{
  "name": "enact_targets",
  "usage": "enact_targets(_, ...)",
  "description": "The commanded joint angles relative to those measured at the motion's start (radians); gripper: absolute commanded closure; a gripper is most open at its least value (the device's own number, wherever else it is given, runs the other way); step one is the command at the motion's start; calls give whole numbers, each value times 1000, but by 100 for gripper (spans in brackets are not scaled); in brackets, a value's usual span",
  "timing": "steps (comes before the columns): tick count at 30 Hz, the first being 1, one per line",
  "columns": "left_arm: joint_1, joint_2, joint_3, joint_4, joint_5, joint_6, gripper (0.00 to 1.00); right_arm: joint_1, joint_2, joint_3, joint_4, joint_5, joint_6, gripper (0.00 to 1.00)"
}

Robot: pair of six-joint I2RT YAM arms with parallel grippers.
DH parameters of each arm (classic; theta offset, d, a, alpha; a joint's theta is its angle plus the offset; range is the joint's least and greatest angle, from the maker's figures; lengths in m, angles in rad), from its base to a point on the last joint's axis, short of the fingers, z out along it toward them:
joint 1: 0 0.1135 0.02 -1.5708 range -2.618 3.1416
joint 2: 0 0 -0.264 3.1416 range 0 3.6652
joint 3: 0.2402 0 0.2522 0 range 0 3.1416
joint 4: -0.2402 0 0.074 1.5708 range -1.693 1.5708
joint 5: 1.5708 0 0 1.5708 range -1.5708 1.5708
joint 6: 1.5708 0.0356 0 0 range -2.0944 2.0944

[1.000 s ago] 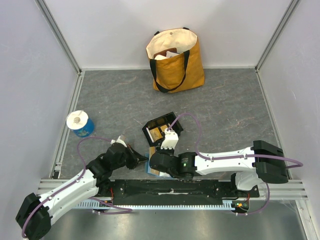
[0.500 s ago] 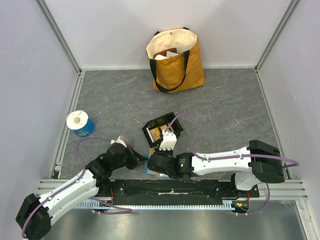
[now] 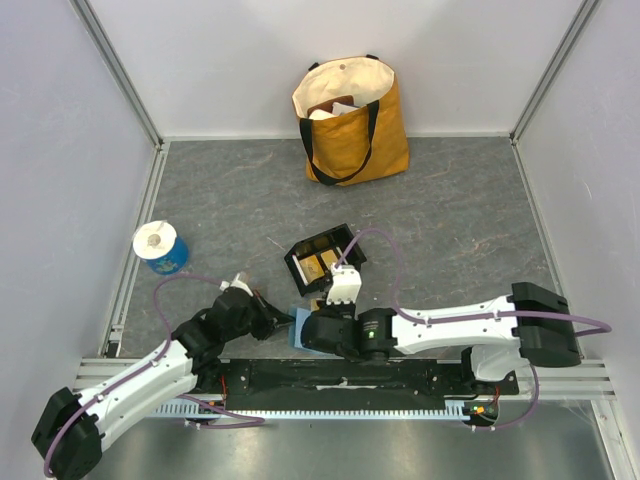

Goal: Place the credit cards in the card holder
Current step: Turn over the card slot in the card holder.

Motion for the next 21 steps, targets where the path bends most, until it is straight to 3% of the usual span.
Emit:
enact_targets(1,-5,20,-20,14,-37,-16,98,3,-115,-51,6,67,-10,100)
enact_targets(4,-5,64,-34,45,-59,-13,98,1,-187,-98,59,61,-32,100)
enact_targets(12,-5,234,-28,164,-77,-24,98,-163,-300,-285,269,-245,-119,100)
enact_targets(21,-7,215,-40,168,-73,-22,98,-215,-271,-307,293,-336,-147,100)
